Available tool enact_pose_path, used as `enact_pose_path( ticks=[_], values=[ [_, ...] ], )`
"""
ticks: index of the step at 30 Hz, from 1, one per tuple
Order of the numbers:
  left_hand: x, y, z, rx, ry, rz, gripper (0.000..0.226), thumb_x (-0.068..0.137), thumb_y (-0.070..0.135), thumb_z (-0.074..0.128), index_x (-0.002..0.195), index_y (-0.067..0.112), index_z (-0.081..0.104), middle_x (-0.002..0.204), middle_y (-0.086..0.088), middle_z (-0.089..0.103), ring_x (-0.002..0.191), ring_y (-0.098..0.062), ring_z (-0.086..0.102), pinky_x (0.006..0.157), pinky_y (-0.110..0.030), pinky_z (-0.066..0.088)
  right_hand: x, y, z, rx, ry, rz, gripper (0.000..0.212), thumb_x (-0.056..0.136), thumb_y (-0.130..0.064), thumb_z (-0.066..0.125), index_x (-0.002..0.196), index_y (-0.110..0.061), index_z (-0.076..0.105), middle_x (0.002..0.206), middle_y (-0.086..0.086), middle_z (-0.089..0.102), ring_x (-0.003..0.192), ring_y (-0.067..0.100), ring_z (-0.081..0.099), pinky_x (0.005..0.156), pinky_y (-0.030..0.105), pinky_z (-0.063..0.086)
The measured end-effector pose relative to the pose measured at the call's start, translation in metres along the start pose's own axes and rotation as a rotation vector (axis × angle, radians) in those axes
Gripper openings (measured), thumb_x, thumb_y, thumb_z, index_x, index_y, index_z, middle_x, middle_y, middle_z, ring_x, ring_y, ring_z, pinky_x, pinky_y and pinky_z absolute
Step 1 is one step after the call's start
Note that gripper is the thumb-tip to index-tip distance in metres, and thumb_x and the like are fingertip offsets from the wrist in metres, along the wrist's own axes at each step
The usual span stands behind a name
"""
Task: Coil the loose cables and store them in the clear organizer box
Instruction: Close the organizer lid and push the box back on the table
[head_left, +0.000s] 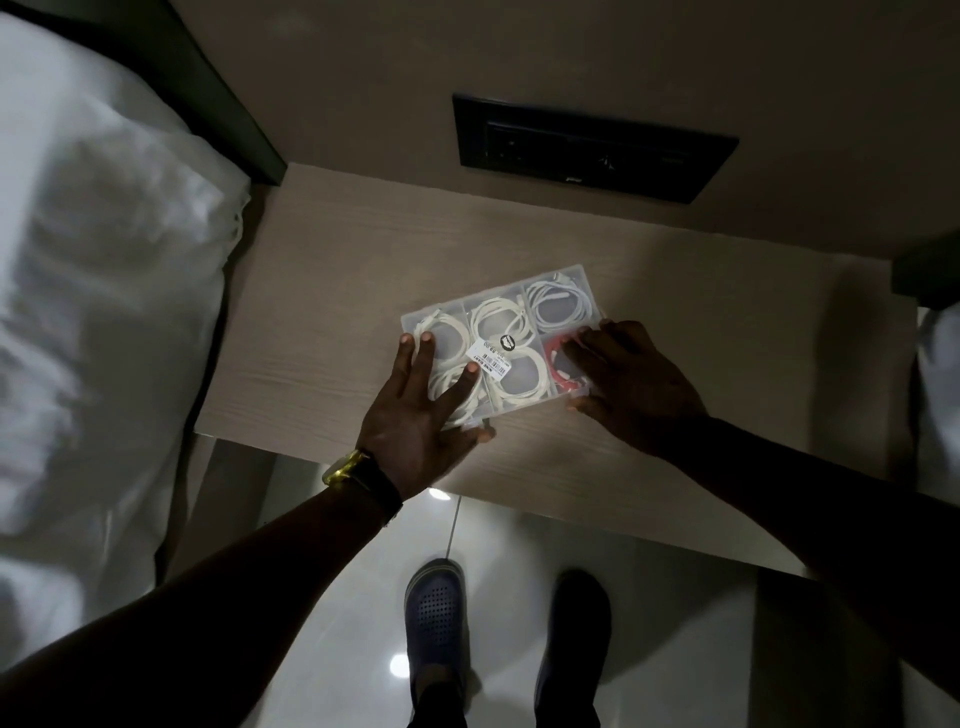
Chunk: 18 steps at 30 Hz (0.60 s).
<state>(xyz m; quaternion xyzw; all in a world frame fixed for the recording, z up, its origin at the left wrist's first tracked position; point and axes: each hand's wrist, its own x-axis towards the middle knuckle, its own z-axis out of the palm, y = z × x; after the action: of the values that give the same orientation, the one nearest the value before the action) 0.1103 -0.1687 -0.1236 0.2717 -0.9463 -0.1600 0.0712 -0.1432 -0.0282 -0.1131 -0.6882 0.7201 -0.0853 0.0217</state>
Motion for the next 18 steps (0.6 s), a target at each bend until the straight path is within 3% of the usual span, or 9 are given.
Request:
enact_pose_path(
  ticks=[7,12,18],
  values=[
    [-0.001,0.0,0.009,-0.002,0.004,-0.032,0.068,0.084,0.061,0.057,0.14,0.024,0.049,0.155,-0.033,0.022,0.145,-0.051,0.012,0.109,-0.054,0.037,0.001,0.009,0.003,-0.036,0.069,-0.068,0.072,0.071,-0.041,0.083,0.127,-0.001,0.06,0.12,0.018,0.067,0.113,0.036,0.044,0.093,0.045,0.053],
    [0.002,-0.009,0.016,0.049,0.043,0.016,0.062,0.085,0.051,0.062,0.14,0.024,0.049,0.152,-0.033,0.027,0.143,-0.052,0.019,0.101,-0.054,0.046,-0.003,0.004,0.015,-0.055,0.017,0.002,0.067,0.082,-0.036,0.077,0.134,0.001,0.056,0.128,0.022,0.064,0.118,0.049,0.056,0.101,0.053,0.049],
    [0.012,-0.02,0.016,0.043,0.034,0.026,0.065,0.085,0.057,0.06,0.141,0.026,0.047,0.155,-0.03,0.024,0.146,-0.048,0.014,0.106,-0.053,0.04,0.001,-0.001,0.015,-0.039,0.012,0.068,0.068,0.078,-0.035,0.08,0.132,0.002,0.058,0.127,0.024,0.064,0.116,0.05,0.057,0.098,0.053,0.052]
  ],
)
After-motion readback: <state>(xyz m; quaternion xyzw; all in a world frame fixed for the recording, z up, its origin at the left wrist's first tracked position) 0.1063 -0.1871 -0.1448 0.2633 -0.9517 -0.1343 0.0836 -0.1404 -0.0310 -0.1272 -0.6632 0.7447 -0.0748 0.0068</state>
